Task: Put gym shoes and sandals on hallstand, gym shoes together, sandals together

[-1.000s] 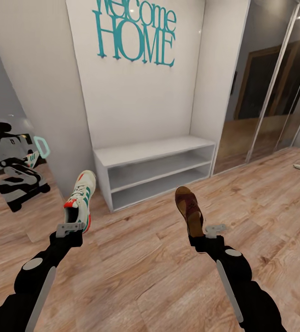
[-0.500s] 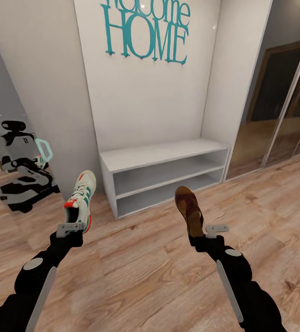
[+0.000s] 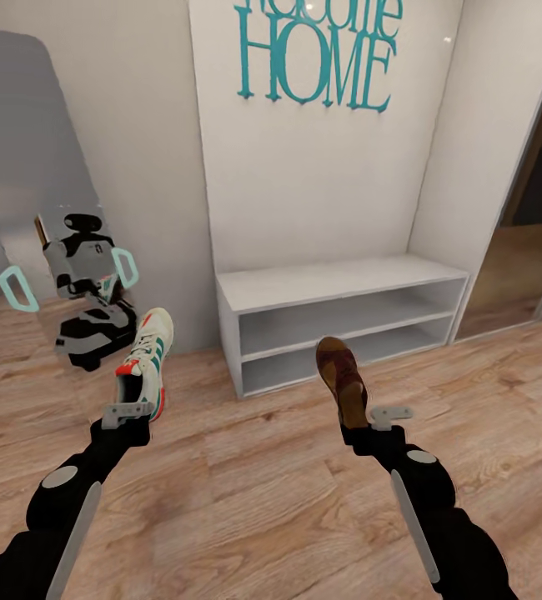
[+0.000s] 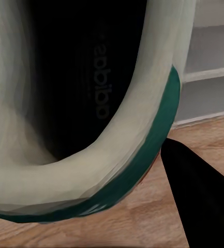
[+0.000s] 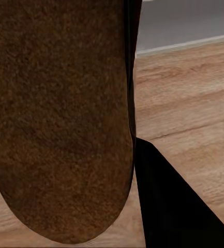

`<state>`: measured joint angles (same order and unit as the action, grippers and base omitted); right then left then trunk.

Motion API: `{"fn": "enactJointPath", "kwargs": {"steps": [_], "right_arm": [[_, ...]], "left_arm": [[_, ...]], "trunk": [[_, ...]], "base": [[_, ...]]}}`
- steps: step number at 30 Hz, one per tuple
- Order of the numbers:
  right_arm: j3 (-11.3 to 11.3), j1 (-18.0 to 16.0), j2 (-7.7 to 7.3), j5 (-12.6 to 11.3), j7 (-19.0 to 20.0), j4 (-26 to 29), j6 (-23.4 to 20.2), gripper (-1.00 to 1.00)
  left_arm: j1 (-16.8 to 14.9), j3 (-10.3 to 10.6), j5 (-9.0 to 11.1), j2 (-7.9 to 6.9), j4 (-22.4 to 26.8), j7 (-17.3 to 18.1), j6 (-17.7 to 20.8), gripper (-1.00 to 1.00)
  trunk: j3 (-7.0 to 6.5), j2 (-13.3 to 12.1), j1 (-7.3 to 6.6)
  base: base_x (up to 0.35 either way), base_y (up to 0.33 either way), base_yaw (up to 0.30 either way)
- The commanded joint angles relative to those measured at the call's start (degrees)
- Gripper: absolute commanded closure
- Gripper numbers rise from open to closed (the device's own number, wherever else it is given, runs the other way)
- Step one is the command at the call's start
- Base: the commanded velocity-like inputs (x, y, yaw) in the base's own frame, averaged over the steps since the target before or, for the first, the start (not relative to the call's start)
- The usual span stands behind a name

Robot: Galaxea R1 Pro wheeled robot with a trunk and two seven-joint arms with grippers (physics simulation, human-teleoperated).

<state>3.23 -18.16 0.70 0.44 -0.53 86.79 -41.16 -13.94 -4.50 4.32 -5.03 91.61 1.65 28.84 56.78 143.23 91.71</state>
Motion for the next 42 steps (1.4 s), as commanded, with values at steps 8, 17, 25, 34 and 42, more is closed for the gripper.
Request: {"fn": "enactJointPath", "kwargs": {"steps": [8,17,25,34,42], "right_arm": [[0.02,-0.03,0.01,-0.17,-0.18,0.05,-0.32,1.0],[0.02,-0.03,0.01,-0.17,-0.18,0.05,-0.32,1.0],[0.02,-0.03,0.01,-0.17,-0.18,0.05,-0.32,1.0],[0.02,-0.03,0.01,-0.17,-0.18,0.05,-0.32,1.0],[0.02,-0.03,0.01,-0.17,-0.18,0.05,-0.32,1.0]], "left_arm": [[-0.04,-0.07,0.43,-0.03,0.06,0.19,0.34,1.0],[-0.04,-0.13,0.42,-0.07,0.15,0.19,0.34,1.0],[-0.04,-0.08,0.4,-0.07,0.15,0.19,0.34,1.0],[-0.04,-0.07,0.41,-0.07,0.15,0.19,0.34,1.0],[-0.04,-0.07,0.36,-0.07,0.15,0.19,0.34,1.0]], "trunk": [[0.06,0.03,-0.01],[0.06,0.03,-0.01],[0.06,0.03,-0.01],[0.06,0.03,-0.01],[0.06,0.03,-0.01]], "base": [[0.001,0.0,0.292],[0.0,0.0,0.292],[0.0,0.0,0.292],[0.0,0.0,0.292],[0.0,0.0,0.292]]}}
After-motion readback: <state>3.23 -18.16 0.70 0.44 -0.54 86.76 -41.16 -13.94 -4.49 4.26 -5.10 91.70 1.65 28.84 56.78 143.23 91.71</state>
